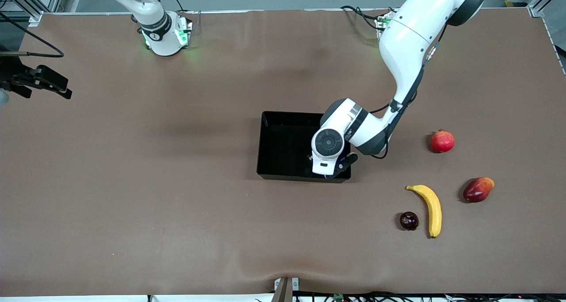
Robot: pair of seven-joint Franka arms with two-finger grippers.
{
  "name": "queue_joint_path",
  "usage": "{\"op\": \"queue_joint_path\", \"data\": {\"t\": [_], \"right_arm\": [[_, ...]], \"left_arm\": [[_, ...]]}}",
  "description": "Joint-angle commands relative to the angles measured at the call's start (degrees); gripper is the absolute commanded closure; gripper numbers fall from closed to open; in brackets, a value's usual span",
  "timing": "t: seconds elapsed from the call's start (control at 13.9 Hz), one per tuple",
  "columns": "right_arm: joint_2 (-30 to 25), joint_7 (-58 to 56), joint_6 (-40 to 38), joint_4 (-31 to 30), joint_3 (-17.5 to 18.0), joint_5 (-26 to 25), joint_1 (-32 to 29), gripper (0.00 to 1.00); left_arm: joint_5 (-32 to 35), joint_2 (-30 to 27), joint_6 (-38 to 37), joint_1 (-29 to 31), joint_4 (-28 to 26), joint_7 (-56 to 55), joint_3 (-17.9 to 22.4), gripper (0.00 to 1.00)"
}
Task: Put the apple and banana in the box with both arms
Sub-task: 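Lower the apple into the tray and open the left gripper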
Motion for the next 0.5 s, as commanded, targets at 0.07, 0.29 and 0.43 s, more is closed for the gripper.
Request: {"op": "queue_joint_path", "data": {"t": [0.07, 0.29, 0.43], "right_arm": [[-0.28, 0.44, -0.42, -0.09, 0.1, 0.82, 0.13, 0.0], [-0.28, 0.44, -0.42, -0.01, -0.07, 0.82, -0.23, 0.0], [-0.28, 0.52, -0.51, -0.01, -0.07, 0.82, -0.14, 0.0]], "left_arm": [[1.34, -1.47, -0.97, -0.85, -1.54, -2.53, 0.29, 1.0], [1.34, -1.21, -0.1, -1.02, -2.07, -2.7, 0.29, 1.0], [1.34, -0.77, 0.69, -1.03, -1.98, -2.88, 0.29, 1.0]]}}
